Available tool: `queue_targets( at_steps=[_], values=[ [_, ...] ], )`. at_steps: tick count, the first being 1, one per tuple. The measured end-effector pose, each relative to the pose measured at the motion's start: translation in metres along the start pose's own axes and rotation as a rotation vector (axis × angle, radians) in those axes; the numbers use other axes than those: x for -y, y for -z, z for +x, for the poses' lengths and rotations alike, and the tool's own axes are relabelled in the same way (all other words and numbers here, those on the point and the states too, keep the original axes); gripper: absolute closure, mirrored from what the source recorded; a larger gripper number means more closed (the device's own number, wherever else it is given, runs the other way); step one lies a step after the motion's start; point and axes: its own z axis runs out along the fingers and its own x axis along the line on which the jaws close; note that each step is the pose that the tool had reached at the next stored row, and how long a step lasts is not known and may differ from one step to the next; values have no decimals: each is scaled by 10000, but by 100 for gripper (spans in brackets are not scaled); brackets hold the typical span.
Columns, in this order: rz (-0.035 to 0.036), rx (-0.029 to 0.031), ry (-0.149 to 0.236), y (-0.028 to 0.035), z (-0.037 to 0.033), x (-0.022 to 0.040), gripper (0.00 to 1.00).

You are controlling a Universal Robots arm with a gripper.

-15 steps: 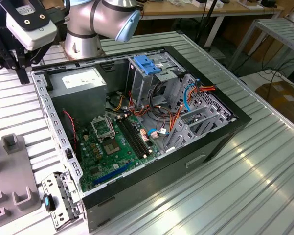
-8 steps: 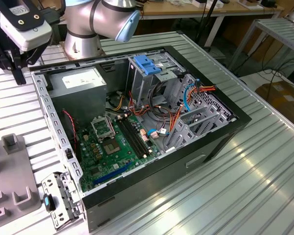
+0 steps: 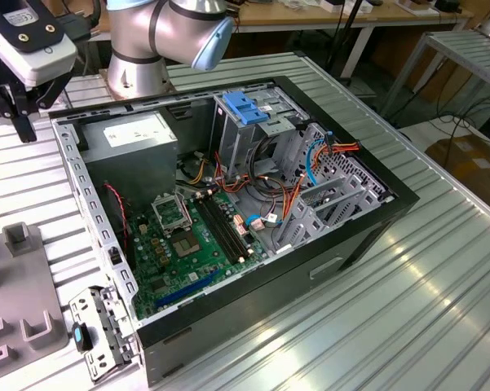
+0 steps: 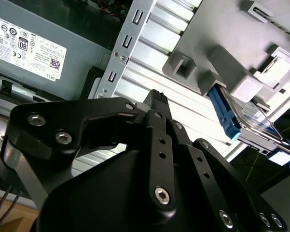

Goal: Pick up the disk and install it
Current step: 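Reach for the disk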

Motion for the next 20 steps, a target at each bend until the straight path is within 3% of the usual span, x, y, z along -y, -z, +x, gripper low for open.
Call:
queue_targets(
  at_steps=[20],
  values=[
    [0,0,0,5,194,15,89]
  ],
)
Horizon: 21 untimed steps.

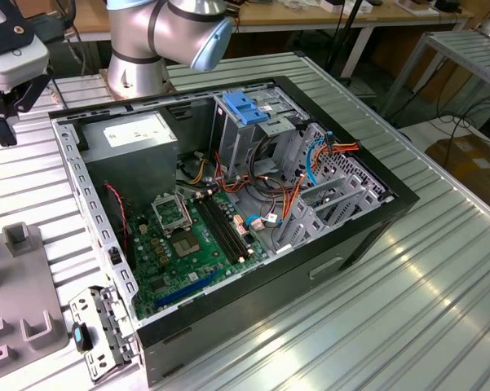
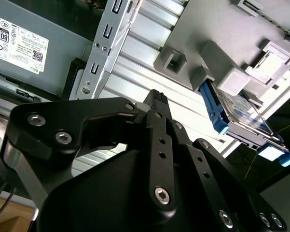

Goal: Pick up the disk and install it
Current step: 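Reach for the disk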

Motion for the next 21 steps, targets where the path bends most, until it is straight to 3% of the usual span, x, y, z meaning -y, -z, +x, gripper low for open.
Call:
queue_targets(
  at_steps=[12,21],
  values=[
    [0,0,0,3,100,7,89],
    [-1,1,0,8,296,12,89]
  ],
)
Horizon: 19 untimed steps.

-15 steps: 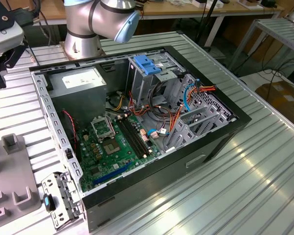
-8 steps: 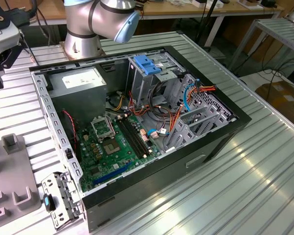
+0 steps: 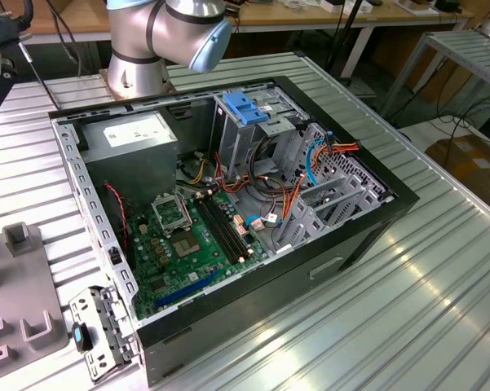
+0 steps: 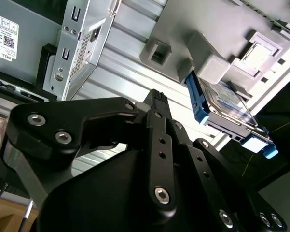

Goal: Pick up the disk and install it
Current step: 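Reach for the disk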

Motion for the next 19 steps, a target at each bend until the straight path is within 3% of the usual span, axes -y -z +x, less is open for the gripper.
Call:
queue_targets(
  at_steps=[19],
  values=[
    [1,-1,1,6,259,4,89]
  ],
)
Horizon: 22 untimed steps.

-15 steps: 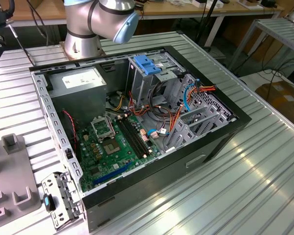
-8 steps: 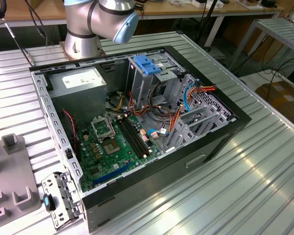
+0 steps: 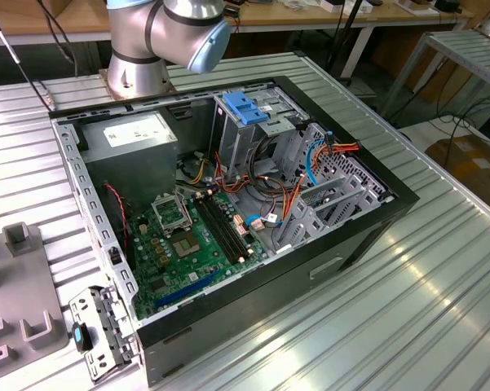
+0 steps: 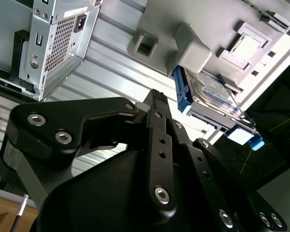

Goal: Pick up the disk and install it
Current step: 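Reach for the disk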

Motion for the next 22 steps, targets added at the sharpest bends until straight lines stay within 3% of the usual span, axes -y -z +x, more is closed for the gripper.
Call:
queue_targets(
  at_steps=[14,22],
  values=[
    [0,0,0,4,190,11,89],
    [0,0,0,5,212,13,89]
  ],
)
